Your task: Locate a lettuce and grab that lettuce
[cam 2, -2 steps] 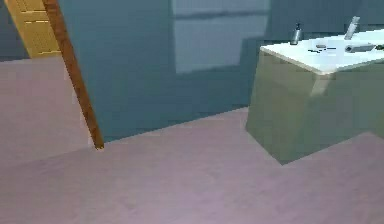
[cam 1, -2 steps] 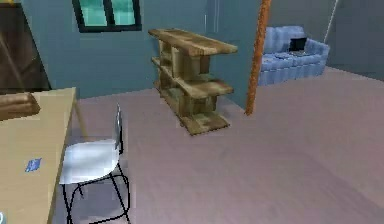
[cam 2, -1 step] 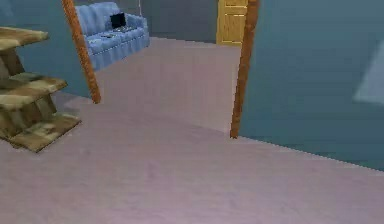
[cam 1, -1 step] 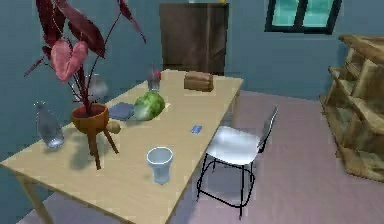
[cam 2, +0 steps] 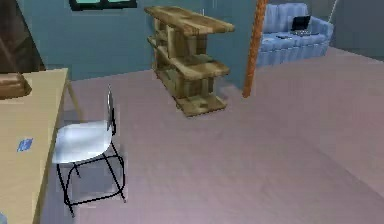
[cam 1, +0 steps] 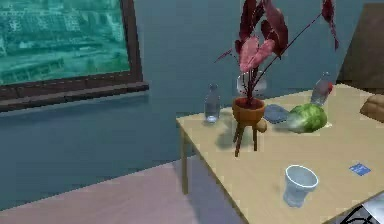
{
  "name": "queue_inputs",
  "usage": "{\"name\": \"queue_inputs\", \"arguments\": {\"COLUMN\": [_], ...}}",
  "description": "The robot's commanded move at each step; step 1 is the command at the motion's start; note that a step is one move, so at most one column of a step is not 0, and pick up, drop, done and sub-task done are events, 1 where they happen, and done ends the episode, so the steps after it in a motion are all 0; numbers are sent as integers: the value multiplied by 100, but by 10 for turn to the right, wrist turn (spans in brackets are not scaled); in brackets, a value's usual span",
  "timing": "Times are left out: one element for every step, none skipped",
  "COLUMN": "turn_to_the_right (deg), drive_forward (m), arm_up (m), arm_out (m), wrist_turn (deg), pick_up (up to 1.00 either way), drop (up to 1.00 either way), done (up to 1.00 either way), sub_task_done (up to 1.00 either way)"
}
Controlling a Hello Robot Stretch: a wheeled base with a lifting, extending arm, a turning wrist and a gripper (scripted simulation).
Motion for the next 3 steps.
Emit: {"name": "queue_inputs", "arguments": {"turn_to_the_right": [-450, -120, 450], "drive_forward": [0, 0, 0], "arm_up": [0, 0, 0], "arm_out": [0, 0, 0], "wrist_turn": [0, 0, 0], "pick_up": [0, 0, 0], "drop": [0, 0, 0], "done": [0, 0, 0], "sub_task_done": [0, 0, 0]}}
